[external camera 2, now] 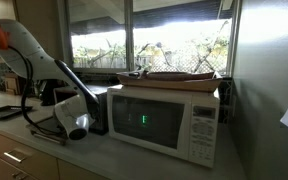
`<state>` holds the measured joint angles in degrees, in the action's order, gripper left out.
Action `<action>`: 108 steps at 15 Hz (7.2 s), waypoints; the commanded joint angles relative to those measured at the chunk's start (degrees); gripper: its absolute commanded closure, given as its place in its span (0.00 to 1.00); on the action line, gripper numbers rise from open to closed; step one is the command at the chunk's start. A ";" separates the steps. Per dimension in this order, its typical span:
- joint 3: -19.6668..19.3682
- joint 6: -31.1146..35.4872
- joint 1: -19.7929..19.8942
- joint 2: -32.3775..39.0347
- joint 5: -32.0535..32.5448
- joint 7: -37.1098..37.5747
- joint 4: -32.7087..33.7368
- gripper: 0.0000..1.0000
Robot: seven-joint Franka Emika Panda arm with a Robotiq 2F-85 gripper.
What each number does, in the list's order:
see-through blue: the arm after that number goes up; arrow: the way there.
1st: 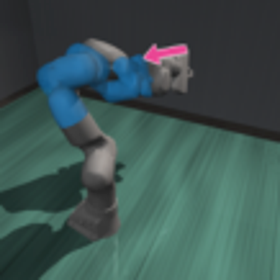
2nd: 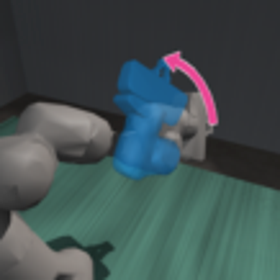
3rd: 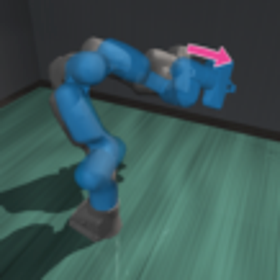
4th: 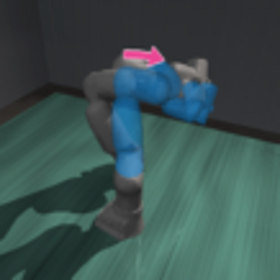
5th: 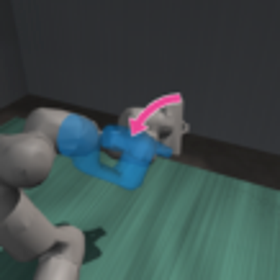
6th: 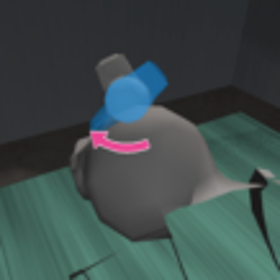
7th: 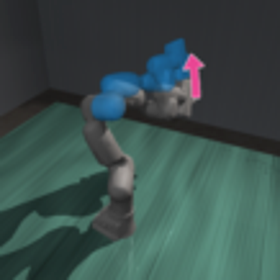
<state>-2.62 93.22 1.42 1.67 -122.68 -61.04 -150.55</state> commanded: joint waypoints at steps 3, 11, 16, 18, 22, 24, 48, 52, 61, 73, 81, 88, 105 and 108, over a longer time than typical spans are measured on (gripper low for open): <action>1.66 10.46 -0.56 -8.55 -4.58 4.44 -3.24 0.03; 3.31 17.18 -0.05 -15.96 -1.68 14.84 -4.89 0.04; 2.82 15.88 0.69 -17.57 2.71 20.76 -5.46 0.04; 2.48 15.20 1.10 -18.39 4.39 22.95 -5.67 0.04; 2.70 14.68 0.75 -18.65 3.79 29.77 -5.28 0.04; 2.87 12.91 0.61 -19.11 1.88 32.53 -4.74 0.04; 3.21 10.61 2.71 -21.73 12.28 36.08 -6.10 1.00; 2.69 8.79 3.27 -21.54 14.60 35.90 -6.69 0.99; -2.27 -12.77 6.26 -12.69 13.22 17.92 -7.07 0.99; -2.28 -23.10 5.57 0.22 16.15 8.94 -1.61 0.99; -2.91 -30.03 4.96 10.50 19.01 -4.62 4.12 0.99; -3.56 -35.50 5.08 13.71 18.34 -7.42 6.73 0.99; -5.32 -28.40 4.67 10.57 18.19 -7.59 5.81 0.99; -5.40 -26.35 4.76 9.14 17.78 -7.25 5.35 0.99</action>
<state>-6.92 63.05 6.71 12.59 -104.41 -67.91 -144.07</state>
